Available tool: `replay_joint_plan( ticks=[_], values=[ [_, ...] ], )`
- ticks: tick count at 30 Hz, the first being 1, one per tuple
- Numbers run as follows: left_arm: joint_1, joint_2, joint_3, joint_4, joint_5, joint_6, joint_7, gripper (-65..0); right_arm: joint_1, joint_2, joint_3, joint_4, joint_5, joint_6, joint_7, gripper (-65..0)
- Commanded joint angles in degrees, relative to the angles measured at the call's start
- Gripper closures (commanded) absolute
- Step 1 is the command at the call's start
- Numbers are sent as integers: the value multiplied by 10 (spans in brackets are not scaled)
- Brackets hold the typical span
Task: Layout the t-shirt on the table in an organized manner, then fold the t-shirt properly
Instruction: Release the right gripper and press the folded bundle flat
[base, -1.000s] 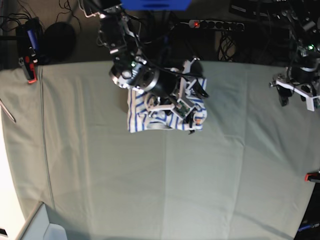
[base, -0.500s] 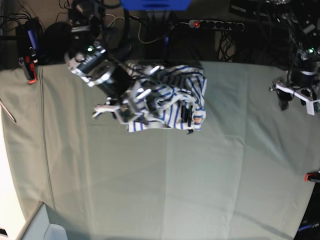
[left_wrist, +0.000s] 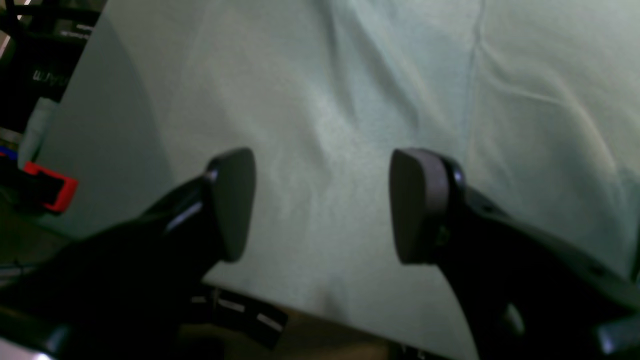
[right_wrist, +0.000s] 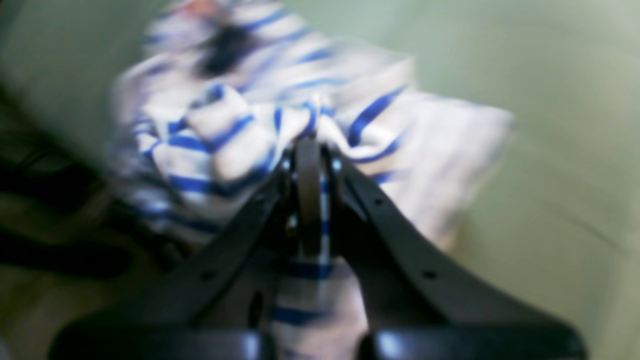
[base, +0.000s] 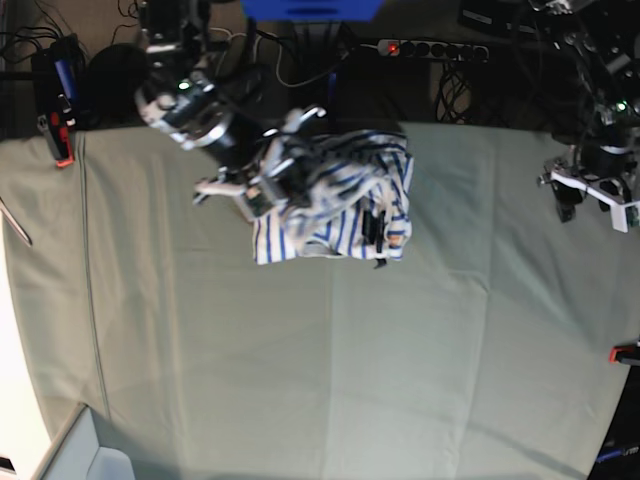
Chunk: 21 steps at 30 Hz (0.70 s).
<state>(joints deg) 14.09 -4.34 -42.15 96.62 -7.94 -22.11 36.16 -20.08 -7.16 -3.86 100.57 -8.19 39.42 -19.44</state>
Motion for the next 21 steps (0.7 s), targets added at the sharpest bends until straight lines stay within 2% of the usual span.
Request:
replay_joint_plan(
  ticks=[1,8,10,13,16,21],
  values=[
    [-4,-15,-2,9,-5,1,-14,-410,-5,-2,-22,9,11,6,18,0],
    [-1,-17,-4,9,-3,1,-14,-410,-17,55,-209,-3,10,6,16,0],
    [-1,-17,-4,9,-3,1,-14,-410,-17,71,-239,-11,10,6,16,0],
    [2,-17,-5,9,-3,1,-14,-410,-20,83,-244,-8,10,6,18,0],
    [2,-17,-5,9,-3,1,-14,-410,-31,98,-215,33,12,6,16,0],
    [3,-17,-5,10,-5,1,-14,-410,-41,88,-154,102,13,6,16,0]
  ],
)
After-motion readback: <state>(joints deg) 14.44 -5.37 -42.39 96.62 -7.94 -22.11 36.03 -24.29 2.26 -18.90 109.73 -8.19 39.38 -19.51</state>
